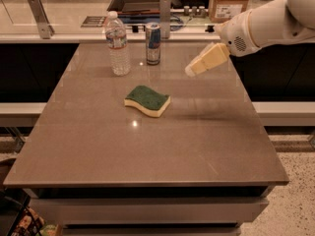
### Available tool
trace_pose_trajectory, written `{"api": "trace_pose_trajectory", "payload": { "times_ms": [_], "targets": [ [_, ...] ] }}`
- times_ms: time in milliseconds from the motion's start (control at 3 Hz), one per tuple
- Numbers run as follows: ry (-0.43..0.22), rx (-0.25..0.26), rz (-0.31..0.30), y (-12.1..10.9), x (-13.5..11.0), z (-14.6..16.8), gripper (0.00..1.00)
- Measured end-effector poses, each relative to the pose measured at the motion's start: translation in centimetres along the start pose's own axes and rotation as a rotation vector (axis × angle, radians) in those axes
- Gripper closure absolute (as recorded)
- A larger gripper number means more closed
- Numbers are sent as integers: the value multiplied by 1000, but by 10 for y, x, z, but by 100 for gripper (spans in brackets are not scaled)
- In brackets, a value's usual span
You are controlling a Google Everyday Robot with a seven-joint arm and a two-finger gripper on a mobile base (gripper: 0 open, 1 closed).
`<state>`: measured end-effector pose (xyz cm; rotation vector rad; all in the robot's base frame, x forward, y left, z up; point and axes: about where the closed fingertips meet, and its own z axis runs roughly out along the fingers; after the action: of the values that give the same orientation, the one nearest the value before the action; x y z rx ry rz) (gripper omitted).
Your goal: Knock redbull can over
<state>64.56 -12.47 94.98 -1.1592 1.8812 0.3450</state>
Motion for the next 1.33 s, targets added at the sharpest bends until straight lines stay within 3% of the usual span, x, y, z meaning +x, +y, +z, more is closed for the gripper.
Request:
{"api": "trace_pose_trajectory", "payload": {
  "times_ms": [333,667,1333],
  "targets": [
    [0,0,0,0,0,0,0],
    [-58,14,-9,-17,-6,15,0],
    [-240,40,-22,-51,-23,57,0]
  ]
}}
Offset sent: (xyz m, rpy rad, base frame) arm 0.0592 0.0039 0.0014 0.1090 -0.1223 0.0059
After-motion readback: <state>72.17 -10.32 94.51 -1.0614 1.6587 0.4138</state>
